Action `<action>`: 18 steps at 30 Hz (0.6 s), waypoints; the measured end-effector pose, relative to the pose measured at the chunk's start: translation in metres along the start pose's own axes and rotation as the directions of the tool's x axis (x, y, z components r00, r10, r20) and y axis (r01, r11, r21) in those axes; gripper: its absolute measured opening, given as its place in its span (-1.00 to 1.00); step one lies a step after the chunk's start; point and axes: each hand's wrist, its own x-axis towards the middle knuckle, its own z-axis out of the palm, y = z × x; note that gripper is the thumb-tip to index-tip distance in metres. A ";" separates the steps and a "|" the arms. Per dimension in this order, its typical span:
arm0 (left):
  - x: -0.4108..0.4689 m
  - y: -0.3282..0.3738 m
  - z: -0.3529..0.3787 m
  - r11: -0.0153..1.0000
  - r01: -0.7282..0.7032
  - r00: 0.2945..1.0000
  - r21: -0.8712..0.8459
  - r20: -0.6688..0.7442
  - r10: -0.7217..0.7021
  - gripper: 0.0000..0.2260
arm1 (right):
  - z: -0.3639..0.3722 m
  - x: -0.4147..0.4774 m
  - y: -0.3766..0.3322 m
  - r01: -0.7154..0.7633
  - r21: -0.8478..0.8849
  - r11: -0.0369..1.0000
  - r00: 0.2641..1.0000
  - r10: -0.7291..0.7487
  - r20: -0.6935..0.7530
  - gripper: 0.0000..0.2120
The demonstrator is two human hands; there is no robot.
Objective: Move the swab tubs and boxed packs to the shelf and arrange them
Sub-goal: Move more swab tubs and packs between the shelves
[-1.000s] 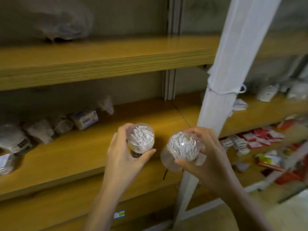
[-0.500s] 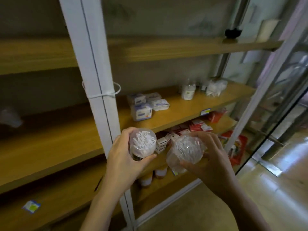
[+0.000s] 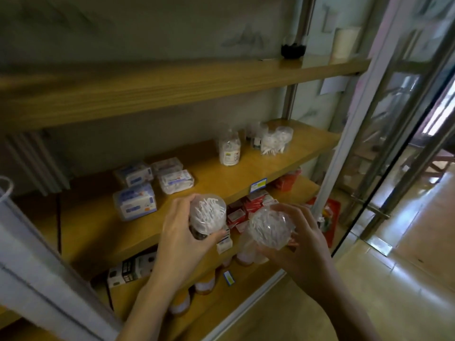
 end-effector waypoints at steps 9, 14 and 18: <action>0.101 -0.006 0.054 1.000 -0.003 0.998 0.009 -0.060 0.004 -0.37 | 0.003 0.105 0.063 0.040 0.001 0.999 0.996 -0.040 0.083 -0.29; 0.142 -0.010 0.076 1.000 0.008 0.994 0.014 -0.111 -0.006 -0.37 | 0.018 0.164 0.094 0.049 0.034 0.998 0.987 -0.054 0.151 -0.38; 0.160 -0.014 0.082 0.997 0.056 0.989 0.052 -0.138 -0.049 -0.34 | 0.029 0.195 0.112 0.053 0.054 0.997 0.973 -0.064 0.220 -0.40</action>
